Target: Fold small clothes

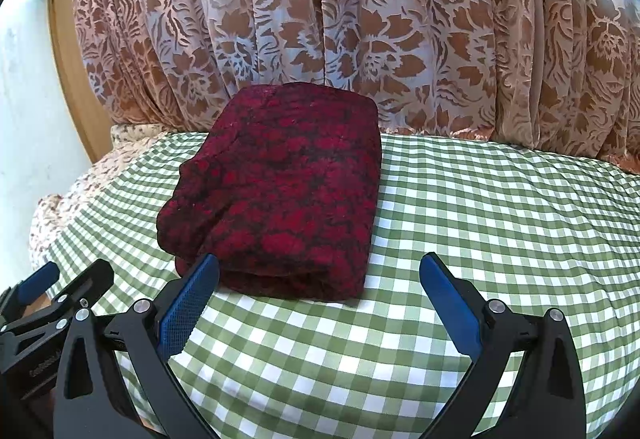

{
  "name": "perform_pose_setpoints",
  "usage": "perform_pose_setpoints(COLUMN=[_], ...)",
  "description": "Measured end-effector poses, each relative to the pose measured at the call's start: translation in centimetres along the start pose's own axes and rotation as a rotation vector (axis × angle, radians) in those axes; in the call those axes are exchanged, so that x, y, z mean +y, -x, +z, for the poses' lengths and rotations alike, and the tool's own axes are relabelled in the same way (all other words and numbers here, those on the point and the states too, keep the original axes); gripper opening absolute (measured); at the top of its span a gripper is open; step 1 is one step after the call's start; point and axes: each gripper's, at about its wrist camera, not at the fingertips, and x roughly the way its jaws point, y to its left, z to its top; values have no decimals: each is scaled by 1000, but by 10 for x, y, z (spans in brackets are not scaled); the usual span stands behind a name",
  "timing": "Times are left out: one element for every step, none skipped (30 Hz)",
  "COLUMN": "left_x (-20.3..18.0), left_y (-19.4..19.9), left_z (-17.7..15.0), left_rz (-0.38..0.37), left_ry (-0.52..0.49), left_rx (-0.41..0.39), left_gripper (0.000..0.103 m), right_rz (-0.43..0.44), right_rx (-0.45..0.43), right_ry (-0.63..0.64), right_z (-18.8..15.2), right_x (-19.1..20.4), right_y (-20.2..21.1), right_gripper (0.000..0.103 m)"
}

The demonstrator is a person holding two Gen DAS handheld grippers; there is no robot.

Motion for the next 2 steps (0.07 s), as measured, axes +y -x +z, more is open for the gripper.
perform_pose_setpoints(left_x=[0, 0], left_y=[0, -1], left_z=[0, 0], left_rz=[4, 6], left_ry=[0, -3], left_rx=[0, -1], left_gripper=[100, 100], right_rz=[-1, -1], right_rx=[-1, -2], right_ry=[-2, -1], right_z=[0, 1], right_x=[0, 0], right_y=[0, 0], right_gripper=[99, 99])
